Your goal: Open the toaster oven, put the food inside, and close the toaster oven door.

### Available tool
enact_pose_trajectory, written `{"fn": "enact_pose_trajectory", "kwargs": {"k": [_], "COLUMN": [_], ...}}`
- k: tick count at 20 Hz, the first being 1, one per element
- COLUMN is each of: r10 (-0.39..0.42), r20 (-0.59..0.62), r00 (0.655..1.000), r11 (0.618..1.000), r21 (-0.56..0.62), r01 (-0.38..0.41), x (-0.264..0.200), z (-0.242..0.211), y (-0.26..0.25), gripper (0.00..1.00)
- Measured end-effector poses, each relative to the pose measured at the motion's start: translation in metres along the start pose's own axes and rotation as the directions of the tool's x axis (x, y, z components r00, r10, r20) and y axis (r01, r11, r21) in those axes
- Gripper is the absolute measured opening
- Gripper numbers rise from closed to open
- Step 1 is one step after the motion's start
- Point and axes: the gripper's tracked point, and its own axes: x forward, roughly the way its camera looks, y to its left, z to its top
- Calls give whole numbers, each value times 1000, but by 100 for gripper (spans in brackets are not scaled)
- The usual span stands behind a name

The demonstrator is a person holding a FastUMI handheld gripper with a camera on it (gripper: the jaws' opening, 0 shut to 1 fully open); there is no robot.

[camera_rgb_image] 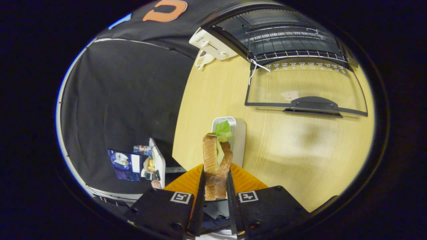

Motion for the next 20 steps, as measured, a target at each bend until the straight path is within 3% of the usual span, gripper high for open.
{"fn": "enact_pose_trajectory", "kwargs": {"k": [3, 6, 8, 10, 12, 14, 16, 18, 19, 20], "r10": [98, 132, 174, 196, 172, 132, 44, -11, -39, -71], "r20": [44, 155, 263, 399, 564, 717, 857, 933, 950, 957], "r00": [994, 979, 949, 896, 807, 684, 514, 359, 308, 282], "r11": [993, 982, 968, 944, 920, 889, 869, 873, 869, 859], "r21": [65, 113, 133, 173, 201, 219, 221, 185, 185, 202], "r01": [-101, -150, -214, -283, -337, -401, -443, -452, -460, -471], "x": [-13, -21, -32, -42, -52, -68, -87, -107, -114, -114], "z": [7, 32, 53, 81, 114, 141, 167, 180, 183, 189], "y": [5, -11, -15, -27, -46, -64, -90, -99, -99, -103], "gripper": [38, 37, 37, 37, 37, 37, 38, 38, 38, 38]}}
